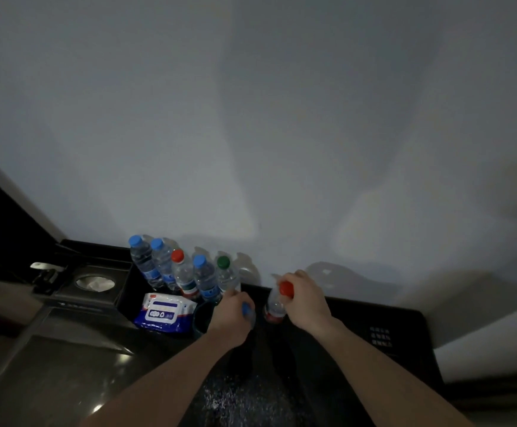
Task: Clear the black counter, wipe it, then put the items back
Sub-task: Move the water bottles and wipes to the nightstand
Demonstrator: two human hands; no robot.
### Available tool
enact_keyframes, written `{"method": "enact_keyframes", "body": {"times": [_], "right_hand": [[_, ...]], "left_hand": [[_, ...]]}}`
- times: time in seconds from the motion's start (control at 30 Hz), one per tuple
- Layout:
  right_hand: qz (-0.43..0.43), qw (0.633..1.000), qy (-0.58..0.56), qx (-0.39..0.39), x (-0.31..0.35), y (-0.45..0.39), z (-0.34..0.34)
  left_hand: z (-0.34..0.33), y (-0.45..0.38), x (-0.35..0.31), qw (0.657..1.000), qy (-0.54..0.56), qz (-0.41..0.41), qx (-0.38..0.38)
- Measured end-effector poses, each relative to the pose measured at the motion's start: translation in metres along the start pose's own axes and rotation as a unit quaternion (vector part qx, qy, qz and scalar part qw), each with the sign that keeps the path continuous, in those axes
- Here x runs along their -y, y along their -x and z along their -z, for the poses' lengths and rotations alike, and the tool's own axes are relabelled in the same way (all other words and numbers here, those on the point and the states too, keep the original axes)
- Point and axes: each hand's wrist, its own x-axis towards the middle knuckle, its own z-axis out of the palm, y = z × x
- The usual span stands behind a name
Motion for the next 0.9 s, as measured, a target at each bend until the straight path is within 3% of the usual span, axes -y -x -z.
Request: {"method": "enact_keyframes", "body": {"times": [0.4,0.9], "right_hand": [[0.022,0.996,-0.081,0.000,0.039,0.119,0.037],[0.138,0.980,-0.089,0.111,0.235,0.245,-0.067]], "left_hand": [[0.051,0.136,0.010,0.990,0.105,-0.047,-0.078],[0.159,0.365,0.163,0.978,0.097,0.011,-0.184]]}}
